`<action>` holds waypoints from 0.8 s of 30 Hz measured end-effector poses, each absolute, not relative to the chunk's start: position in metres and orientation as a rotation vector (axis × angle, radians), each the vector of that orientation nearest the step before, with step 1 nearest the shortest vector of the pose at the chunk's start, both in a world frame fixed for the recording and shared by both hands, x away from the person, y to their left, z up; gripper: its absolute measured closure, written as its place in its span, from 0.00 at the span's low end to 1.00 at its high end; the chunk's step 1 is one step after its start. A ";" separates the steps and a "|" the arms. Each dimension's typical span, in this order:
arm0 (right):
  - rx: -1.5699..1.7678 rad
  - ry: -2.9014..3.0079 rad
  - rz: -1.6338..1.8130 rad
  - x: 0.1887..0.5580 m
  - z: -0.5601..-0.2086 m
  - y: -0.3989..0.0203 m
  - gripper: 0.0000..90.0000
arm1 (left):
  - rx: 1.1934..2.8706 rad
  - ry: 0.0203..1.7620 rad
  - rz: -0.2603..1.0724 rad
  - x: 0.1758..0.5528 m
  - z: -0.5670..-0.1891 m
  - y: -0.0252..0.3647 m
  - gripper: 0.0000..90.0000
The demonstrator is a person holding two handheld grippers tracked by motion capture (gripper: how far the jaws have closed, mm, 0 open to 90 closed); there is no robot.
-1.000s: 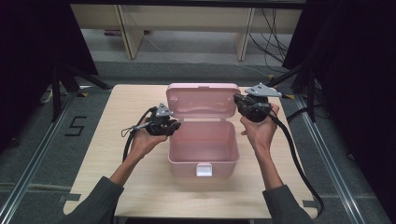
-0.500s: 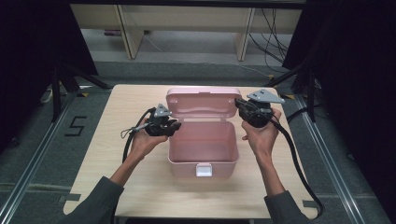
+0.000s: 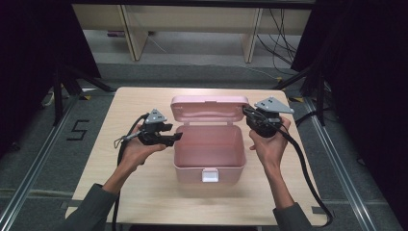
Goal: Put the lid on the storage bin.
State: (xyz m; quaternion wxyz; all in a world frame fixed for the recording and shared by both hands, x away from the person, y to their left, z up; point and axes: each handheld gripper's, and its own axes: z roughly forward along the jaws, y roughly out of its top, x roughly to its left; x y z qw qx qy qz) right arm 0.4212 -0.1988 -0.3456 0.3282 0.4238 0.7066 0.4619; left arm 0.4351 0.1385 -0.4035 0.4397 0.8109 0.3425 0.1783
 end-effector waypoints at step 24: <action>1.129 1.852 1.254 0.394 -0.359 -0.204 0.92 | 1.951 0.846 0.377 0.367 -0.405 0.170 0.37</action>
